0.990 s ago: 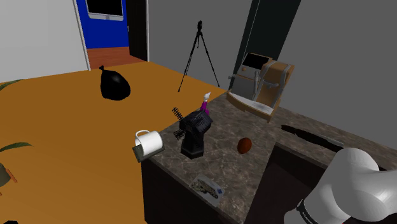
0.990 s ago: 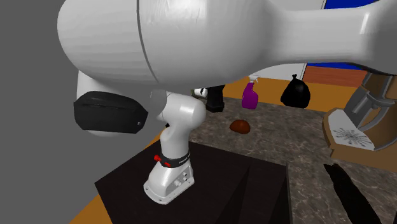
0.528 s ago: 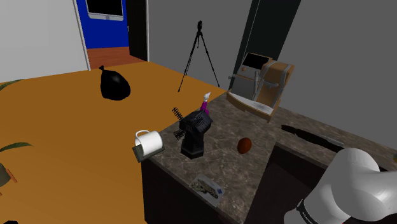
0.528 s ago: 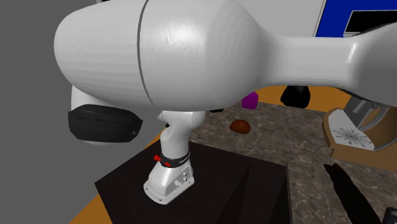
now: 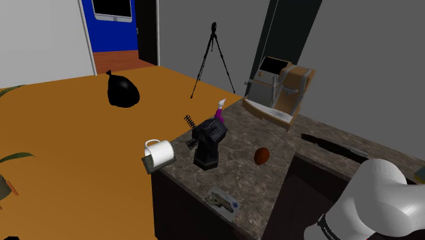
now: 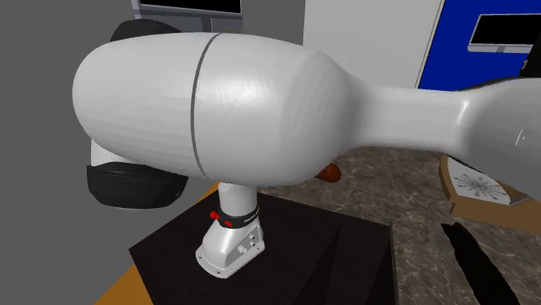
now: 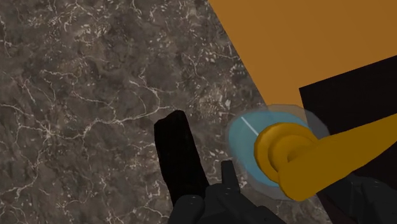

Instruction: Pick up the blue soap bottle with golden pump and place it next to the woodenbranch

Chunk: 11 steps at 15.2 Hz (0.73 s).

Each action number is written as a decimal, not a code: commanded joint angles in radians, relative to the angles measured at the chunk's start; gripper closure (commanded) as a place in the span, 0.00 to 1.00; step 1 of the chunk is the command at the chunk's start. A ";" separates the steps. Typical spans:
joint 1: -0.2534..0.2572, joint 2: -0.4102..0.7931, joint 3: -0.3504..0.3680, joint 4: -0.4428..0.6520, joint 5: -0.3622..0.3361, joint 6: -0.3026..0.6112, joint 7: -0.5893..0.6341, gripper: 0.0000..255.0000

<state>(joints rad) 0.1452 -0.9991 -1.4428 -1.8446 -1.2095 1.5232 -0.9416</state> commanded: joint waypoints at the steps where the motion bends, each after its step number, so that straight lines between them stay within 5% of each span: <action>1: 0.000 -0.009 -0.015 -0.013 -0.012 0.015 0.007 1.00; 11: 0.004 -0.052 -0.090 -0.073 -0.076 0.087 0.047 1.00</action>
<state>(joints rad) 0.1490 -1.0461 -1.5235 -1.9115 -1.2778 1.6018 -0.8985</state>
